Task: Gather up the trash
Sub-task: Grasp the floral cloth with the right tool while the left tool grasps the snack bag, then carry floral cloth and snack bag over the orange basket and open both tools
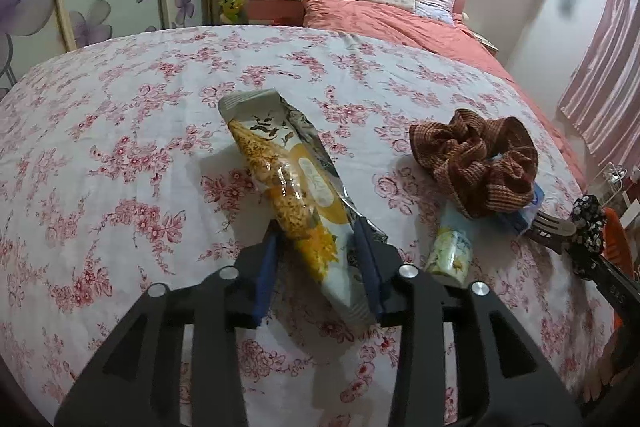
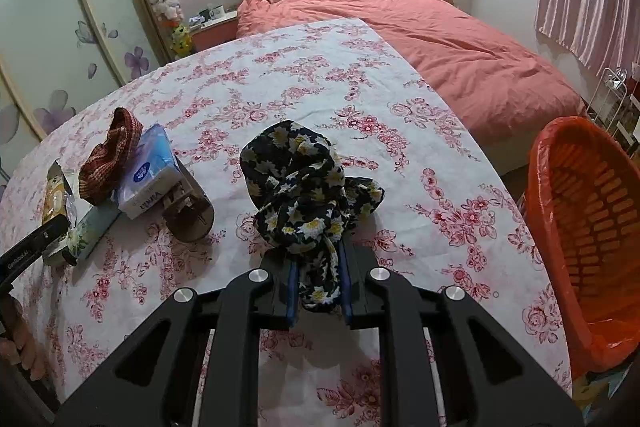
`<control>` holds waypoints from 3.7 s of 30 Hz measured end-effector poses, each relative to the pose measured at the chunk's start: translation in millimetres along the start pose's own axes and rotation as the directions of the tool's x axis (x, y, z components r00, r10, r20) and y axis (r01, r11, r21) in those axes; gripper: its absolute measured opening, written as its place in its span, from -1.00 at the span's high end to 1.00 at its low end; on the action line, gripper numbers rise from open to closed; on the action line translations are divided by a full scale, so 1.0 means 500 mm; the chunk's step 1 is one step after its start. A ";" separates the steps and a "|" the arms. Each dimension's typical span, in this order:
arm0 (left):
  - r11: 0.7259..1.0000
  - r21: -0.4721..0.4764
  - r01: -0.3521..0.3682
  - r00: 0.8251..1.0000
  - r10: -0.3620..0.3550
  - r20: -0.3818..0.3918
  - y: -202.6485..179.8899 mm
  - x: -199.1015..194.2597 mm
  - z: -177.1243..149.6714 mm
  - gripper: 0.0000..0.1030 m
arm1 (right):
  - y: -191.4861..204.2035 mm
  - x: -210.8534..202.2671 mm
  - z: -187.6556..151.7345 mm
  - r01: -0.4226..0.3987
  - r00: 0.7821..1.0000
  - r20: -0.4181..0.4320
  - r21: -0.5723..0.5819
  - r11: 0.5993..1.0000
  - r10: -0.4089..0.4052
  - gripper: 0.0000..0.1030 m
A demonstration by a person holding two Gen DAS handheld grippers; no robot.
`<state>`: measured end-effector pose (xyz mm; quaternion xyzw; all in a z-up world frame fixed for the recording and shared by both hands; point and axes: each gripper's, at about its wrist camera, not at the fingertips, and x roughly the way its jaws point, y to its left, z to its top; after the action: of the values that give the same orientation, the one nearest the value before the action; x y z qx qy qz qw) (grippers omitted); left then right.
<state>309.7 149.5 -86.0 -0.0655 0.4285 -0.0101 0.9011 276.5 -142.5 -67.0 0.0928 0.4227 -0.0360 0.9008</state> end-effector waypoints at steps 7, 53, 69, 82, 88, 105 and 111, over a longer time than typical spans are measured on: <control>1.000 -0.015 -0.016 1.000 0.016 0.000 0.002 -0.002 -0.001 0.22 | 0.008 0.002 -0.001 0.025 1.000 -0.003 -0.024 0.999 -0.025 0.66; 0.994 0.037 0.105 0.984 -0.109 0.139 -0.070 -0.151 0.009 0.81 | -0.049 -0.122 0.005 -0.100 0.985 0.145 0.058 0.993 0.091 0.76; 0.902 0.242 0.357 0.903 -0.400 0.158 -0.388 -0.278 -0.033 0.81 | -0.212 -0.274 -0.010 -0.064 0.947 0.322 0.207 0.976 -0.006 0.76; 0.735 0.397 0.550 0.806 -0.592 -0.020 -0.687 -0.225 -0.094 0.81 | -0.390 -0.250 -0.018 0.014 0.939 0.314 0.376 0.926 -0.141 0.74; 0.709 0.412 0.572 0.802 -0.588 -0.102 -0.790 -0.161 -0.114 0.72 | -0.441 -0.224 -0.010 0.037 0.943 0.291 0.392 0.919 -0.162 0.28; 0.867 0.401 0.296 0.940 -0.338 0.036 -0.632 -0.101 -0.107 -0.86 | -0.391 -0.221 -0.025 0.276 0.906 0.249 0.266 0.924 -0.343 -0.84; 0.922 0.350 0.165 0.976 -0.205 0.080 -0.484 -0.093 -0.074 -0.87 | -0.344 -0.210 -0.030 0.285 0.915 0.230 0.212 0.935 -0.331 -0.93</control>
<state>260.8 -91.3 -42.8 0.0512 0.3597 -0.1655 0.9169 173.3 -309.4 -18.9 0.0976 0.3044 -0.2267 0.9200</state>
